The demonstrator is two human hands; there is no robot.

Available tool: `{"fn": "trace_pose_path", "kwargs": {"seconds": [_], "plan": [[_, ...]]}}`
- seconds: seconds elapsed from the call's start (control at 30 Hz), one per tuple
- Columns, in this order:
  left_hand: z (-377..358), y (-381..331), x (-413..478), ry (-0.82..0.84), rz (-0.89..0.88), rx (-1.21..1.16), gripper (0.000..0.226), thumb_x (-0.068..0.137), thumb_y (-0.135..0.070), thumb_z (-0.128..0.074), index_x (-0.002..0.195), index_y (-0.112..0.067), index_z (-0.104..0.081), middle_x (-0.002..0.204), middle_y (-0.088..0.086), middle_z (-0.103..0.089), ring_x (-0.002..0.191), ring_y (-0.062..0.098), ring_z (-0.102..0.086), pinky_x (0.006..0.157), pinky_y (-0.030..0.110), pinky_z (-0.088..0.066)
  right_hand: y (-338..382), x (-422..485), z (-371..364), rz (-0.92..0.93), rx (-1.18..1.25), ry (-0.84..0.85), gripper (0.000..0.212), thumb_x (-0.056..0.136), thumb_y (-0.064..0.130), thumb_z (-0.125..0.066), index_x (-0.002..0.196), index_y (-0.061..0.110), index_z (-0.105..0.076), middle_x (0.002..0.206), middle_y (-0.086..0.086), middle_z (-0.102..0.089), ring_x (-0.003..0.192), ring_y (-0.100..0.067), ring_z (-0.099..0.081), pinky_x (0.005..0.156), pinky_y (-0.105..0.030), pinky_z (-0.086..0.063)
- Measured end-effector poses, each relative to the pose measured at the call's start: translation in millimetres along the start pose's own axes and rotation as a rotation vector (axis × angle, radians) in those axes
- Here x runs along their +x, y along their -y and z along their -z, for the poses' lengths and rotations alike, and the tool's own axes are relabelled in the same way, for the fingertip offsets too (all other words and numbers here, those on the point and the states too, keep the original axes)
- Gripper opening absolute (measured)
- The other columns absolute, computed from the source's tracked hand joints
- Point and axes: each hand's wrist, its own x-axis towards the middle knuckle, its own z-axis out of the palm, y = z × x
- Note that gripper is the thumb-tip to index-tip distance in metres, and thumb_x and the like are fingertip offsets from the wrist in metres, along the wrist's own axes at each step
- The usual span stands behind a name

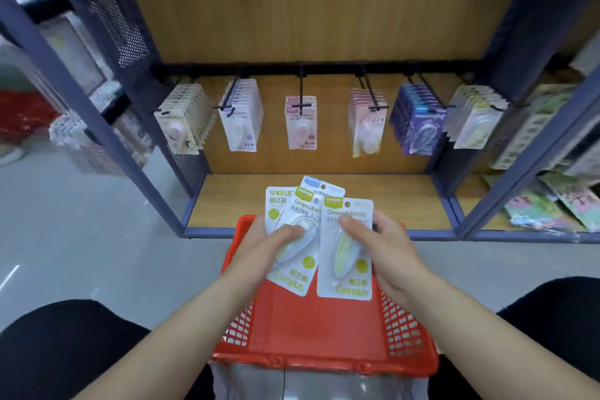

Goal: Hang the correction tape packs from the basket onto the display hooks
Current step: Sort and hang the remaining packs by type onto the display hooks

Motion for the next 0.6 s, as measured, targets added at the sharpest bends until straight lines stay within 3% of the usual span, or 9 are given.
{"fn": "trace_pose_path", "kwargs": {"seconds": [0.13,0.27,0.43,0.6], "plan": [[-7.9,-5.6,1.8,-0.054,-0.001,-0.046,0.027,0.092,-0.011,-0.066,0.118,-0.017,-0.068,0.105,0.004,-0.079,0.091,0.021,-0.075,0.077,0.036,-0.059,-0.1,-3.9,-12.8,0.01,0.082,-0.039,0.02,0.102,0.016,-0.059,0.118,0.008,-0.068,0.11,-0.007,-0.078,0.103,-0.025,-0.074,0.088,-0.04,-0.058],[-10.3,-15.1,7.1,-0.105,-0.02,0.031,0.043,0.074,-0.04,-0.07,0.115,-0.026,-0.07,0.106,-0.006,-0.078,0.101,0.017,-0.074,0.096,0.045,-0.056,2.0,0.2,-22.7,0.093,-0.021,-0.101,0.019,0.104,0.022,-0.058,0.118,0.012,-0.067,0.108,-0.003,-0.079,0.103,-0.023,-0.074,0.09,-0.042,-0.059],[-13.1,-18.6,11.3,-0.101,-0.03,0.076,0.036,0.082,-0.038,-0.068,0.115,-0.023,-0.07,0.111,-0.001,-0.077,0.103,0.019,-0.074,0.097,0.046,-0.056,1.0,6.9,-25.4,0.117,-0.122,-0.146,0.02,0.102,0.027,-0.063,0.119,0.017,-0.065,0.106,0.004,-0.078,0.097,-0.013,-0.075,0.078,-0.028,-0.057],[-9.0,-19.0,16.9,-0.036,-0.073,0.139,0.044,0.078,-0.038,-0.067,0.12,-0.024,-0.067,0.11,-0.004,-0.078,0.102,0.018,-0.074,0.095,0.042,-0.057,-2.2,15.0,-27.3,0.127,-0.175,-0.165,0.019,0.101,0.033,-0.065,0.116,0.022,-0.065,0.108,0.005,-0.078,0.096,-0.011,-0.075,0.08,-0.032,-0.057]]}}
